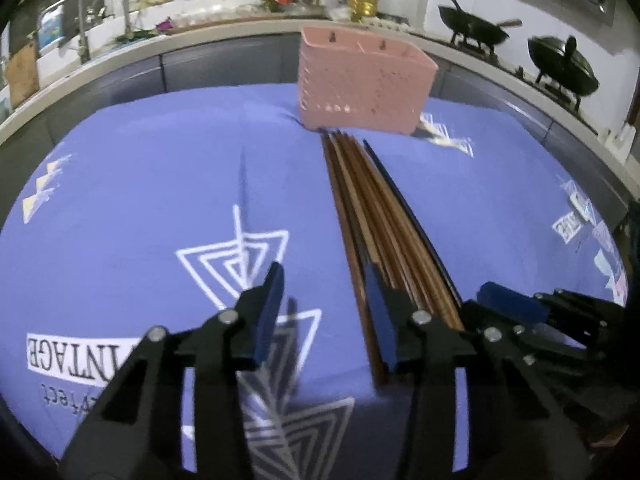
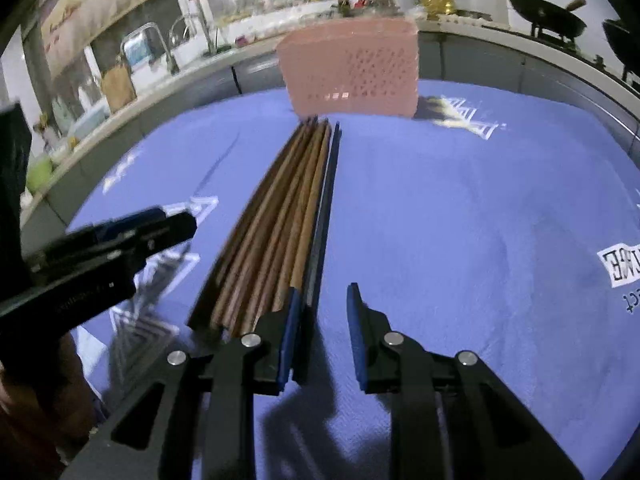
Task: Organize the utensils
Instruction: 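Close the left gripper on one chopstick while the right gripper closes on another, then lift the held chopstick with the left gripper while the right gripper lifts its chopstick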
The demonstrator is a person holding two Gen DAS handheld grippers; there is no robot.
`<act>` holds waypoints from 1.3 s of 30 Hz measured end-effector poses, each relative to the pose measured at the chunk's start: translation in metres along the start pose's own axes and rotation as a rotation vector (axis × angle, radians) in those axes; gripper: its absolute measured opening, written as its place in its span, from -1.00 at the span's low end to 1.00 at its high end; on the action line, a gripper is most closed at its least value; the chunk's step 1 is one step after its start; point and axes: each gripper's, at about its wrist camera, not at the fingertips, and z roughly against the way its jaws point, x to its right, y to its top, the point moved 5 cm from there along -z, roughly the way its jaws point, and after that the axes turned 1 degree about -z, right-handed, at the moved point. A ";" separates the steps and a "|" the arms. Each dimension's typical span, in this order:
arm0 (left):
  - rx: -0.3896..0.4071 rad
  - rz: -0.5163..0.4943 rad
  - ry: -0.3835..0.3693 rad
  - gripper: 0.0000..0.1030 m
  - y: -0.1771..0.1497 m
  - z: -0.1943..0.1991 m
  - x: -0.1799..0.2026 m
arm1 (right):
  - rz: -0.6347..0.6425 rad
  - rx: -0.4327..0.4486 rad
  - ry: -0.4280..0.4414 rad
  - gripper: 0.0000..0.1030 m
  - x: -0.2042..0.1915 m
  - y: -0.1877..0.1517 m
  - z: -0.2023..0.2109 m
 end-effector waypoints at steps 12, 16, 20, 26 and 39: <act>-0.083 -0.044 0.046 -0.31 -0.002 -0.027 0.009 | 0.078 0.032 -0.087 -0.50 0.004 -0.001 -0.001; -0.079 -0.060 0.085 -0.33 0.003 -0.032 0.011 | 0.075 0.038 -0.096 -0.50 0.008 0.004 -0.003; -0.069 -0.096 0.061 -0.84 0.008 -0.037 0.019 | 0.080 0.032 -0.067 -0.87 0.009 0.005 -0.003; -0.081 -0.125 0.065 -0.86 -0.006 -0.022 0.005 | 0.000 0.003 -0.075 -0.86 0.043 -0.001 0.009; -0.181 -0.186 0.025 -0.45 0.052 -0.069 -0.002 | 0.036 -0.173 0.072 -0.71 0.031 0.095 -0.059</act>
